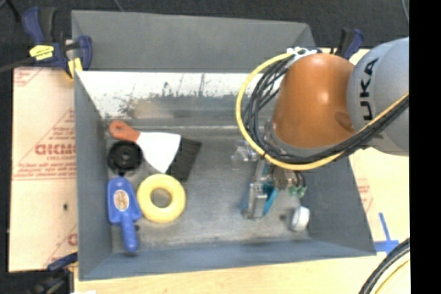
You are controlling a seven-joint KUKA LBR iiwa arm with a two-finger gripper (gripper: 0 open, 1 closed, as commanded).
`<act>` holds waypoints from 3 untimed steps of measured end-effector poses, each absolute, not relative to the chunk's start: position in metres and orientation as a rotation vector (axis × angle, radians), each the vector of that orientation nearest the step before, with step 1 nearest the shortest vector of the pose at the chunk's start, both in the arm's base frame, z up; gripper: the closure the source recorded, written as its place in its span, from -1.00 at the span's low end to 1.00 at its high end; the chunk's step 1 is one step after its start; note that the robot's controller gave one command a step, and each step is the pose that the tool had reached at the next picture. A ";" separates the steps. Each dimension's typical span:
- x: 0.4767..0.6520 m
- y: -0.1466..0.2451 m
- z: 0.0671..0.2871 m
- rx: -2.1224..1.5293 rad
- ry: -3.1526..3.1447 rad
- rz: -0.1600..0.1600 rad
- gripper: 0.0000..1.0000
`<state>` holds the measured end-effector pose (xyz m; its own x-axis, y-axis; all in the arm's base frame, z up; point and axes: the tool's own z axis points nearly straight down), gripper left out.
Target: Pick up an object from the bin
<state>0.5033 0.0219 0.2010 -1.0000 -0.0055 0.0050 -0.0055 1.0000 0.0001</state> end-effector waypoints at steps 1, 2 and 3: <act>0.505 0.022 0.205 0.007 -3.144 -0.001 -1.00; 0.523 0.029 0.208 -0.192 -3.133 0.001 -1.00; 0.541 0.041 0.205 -0.486 -3.108 -0.002 -1.00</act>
Offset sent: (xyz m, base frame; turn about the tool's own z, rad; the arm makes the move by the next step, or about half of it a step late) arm 0.0611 0.0323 0.0114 0.3685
